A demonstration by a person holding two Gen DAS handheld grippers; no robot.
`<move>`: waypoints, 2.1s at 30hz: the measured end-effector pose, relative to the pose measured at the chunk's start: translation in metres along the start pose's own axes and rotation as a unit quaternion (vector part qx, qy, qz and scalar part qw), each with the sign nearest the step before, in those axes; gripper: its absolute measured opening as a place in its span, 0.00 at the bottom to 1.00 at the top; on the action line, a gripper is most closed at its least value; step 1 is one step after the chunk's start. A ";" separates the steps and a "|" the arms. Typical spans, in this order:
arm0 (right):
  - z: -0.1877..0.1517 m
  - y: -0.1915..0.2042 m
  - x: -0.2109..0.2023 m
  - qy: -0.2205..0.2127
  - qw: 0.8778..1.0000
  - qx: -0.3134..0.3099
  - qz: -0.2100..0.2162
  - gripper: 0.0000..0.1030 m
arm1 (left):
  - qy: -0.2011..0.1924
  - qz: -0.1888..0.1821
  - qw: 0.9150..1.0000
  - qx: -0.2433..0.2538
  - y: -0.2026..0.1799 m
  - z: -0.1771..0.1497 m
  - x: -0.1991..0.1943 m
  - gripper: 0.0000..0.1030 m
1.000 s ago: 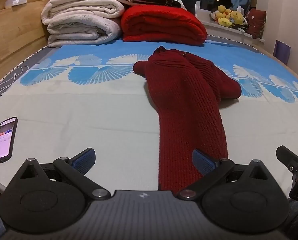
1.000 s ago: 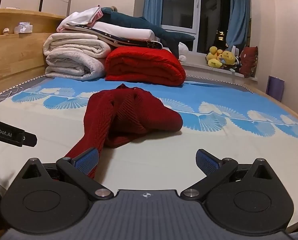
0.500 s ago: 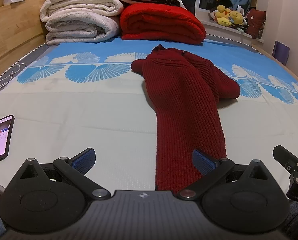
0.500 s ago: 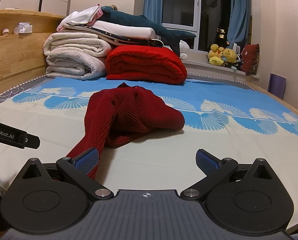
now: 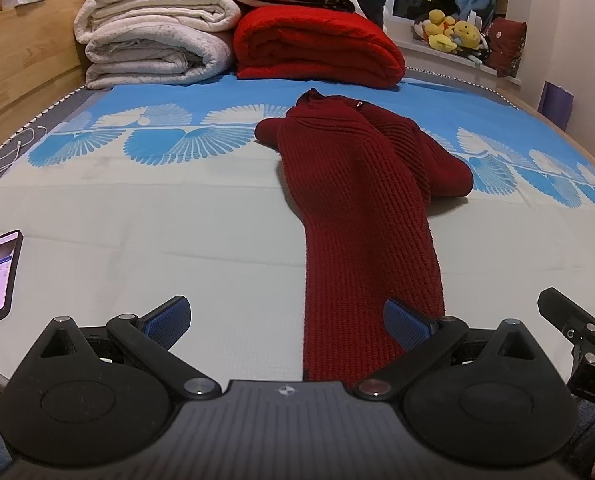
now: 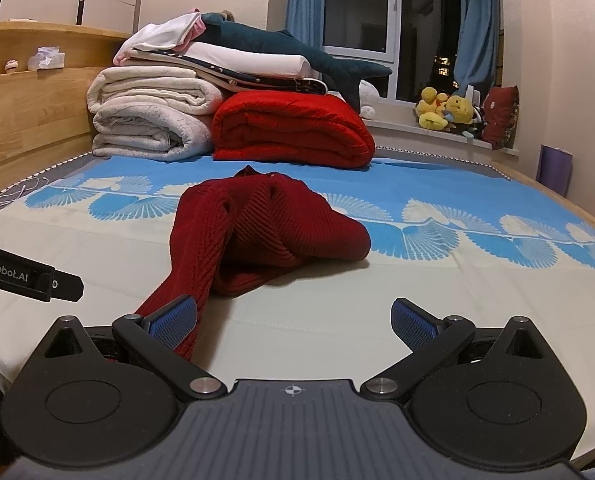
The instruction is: Fold small clothes
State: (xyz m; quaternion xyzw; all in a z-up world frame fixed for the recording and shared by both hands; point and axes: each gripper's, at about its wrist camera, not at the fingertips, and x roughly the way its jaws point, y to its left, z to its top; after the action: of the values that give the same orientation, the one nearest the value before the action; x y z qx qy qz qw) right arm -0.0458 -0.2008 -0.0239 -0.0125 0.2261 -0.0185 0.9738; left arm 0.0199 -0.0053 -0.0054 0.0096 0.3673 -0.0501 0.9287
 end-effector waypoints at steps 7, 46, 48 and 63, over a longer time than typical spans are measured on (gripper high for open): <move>0.000 0.000 0.000 0.000 1.000 0.001 0.000 0.99 | 0.000 -0.001 1.000 0.000 -0.001 0.000 0.001 1.00; 0.003 0.000 -0.003 -0.006 1.000 0.003 0.004 0.99 | 0.005 -0.003 1.000 0.009 -0.005 -0.001 0.006 1.00; 0.004 0.000 -0.004 -0.006 1.000 0.003 0.004 0.99 | 0.005 -0.004 1.000 0.009 -0.005 -0.001 0.006 1.00; 0.009 -0.004 0.000 -0.001 1.000 0.005 0.010 0.99 | 0.007 -0.015 1.000 0.007 -0.002 0.003 0.008 1.00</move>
State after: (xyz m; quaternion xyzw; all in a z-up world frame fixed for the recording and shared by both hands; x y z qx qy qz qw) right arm -0.0423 -0.2048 -0.0157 -0.0050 0.2248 -0.0101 0.9743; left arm 0.0277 -0.0085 -0.0083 0.0111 0.3737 -0.0670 0.9251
